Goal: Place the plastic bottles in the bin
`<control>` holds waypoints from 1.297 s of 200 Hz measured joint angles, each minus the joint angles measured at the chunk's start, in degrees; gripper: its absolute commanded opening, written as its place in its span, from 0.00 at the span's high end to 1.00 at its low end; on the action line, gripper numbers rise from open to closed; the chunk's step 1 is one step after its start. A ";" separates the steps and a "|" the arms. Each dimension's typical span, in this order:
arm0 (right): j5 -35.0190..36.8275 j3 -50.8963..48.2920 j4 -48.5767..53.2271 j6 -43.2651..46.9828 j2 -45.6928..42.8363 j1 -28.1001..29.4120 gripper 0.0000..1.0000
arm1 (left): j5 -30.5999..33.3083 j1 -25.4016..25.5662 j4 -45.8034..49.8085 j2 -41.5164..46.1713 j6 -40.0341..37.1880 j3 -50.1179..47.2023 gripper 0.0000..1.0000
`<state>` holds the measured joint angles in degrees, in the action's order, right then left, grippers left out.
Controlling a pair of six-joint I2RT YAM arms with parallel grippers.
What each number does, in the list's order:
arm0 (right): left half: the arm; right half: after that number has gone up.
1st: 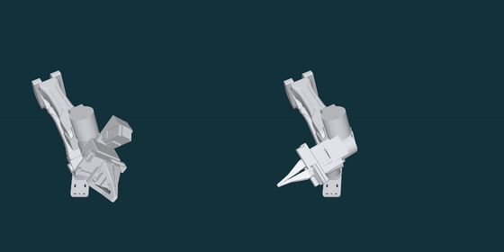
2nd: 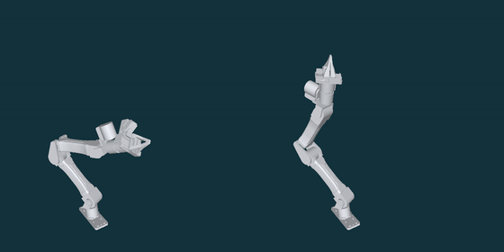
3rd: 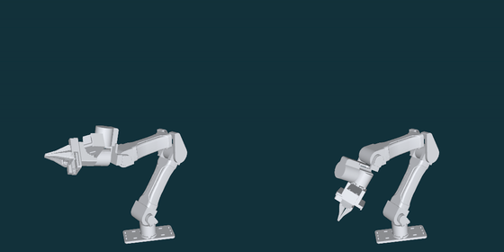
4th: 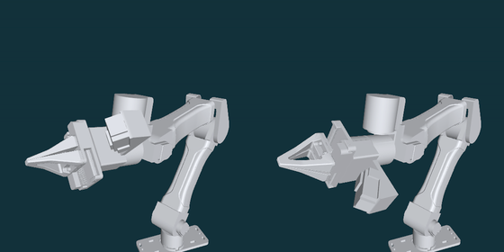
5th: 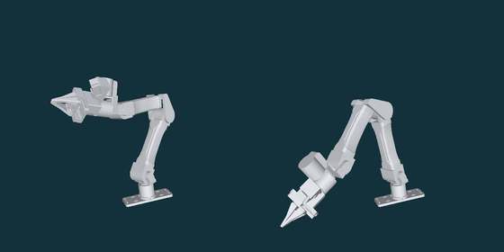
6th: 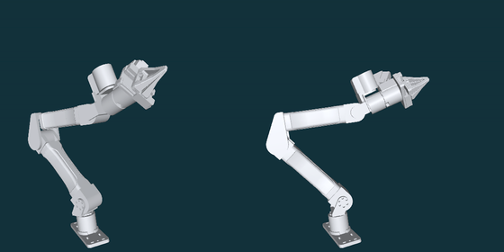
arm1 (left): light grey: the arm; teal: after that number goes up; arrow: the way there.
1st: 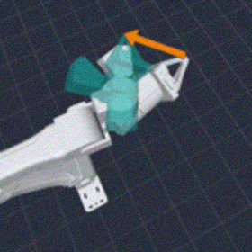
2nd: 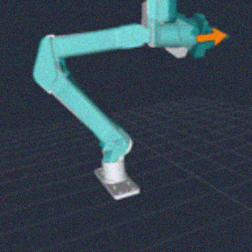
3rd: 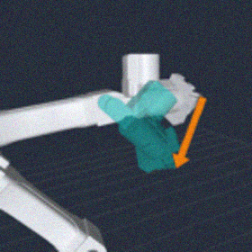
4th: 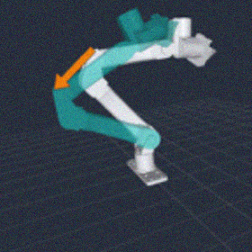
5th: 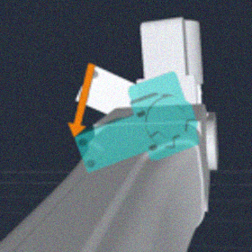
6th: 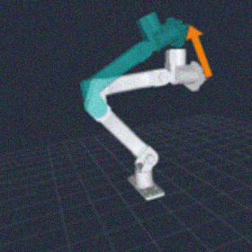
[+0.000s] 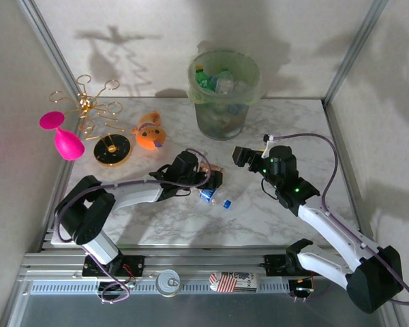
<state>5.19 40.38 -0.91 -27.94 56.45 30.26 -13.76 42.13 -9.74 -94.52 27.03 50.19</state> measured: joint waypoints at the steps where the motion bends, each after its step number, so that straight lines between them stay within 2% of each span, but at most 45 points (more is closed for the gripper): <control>1: 0.04 -0.04 0.00 0.02 -0.11 0.00 0.01 | -0.04 0.02 0.02 -0.11 -0.04 0.09 0.00; 45: 2.58 -2.36 0.11 0.02 -3.45 0.00 0.01 | -1.09 0.55 2.73 -3.80 -2.14 4.02 0.00; 99: 4.20 -3.26 0.26 0.04 -3.63 0.00 0.01 | -1.25 1.84 6.75 -3.06 -3.78 4.35 0.00; 166: 4.26 -3.28 -0.02 0.07 -2.51 0.00 0.01 | -1.25 6.51 14.82 -1.14 -3.72 1.97 0.00; 215: 4.28 -3.28 -0.15 0.07 -1.84 0.00 0.01 | -1.22 8.09 16.28 -1.07 -3.89 1.64 0.00; 259: 5.20 -3.28 -0.11 0.17 -1.86 0.00 0.01 | -0.44 9.60 17.05 -3.78 -5.51 2.14 0.08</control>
<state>10.39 37.10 -1.02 -27.77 54.59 30.26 -14.20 51.72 7.31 -98.30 21.52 52.34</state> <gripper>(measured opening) 0.988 0.957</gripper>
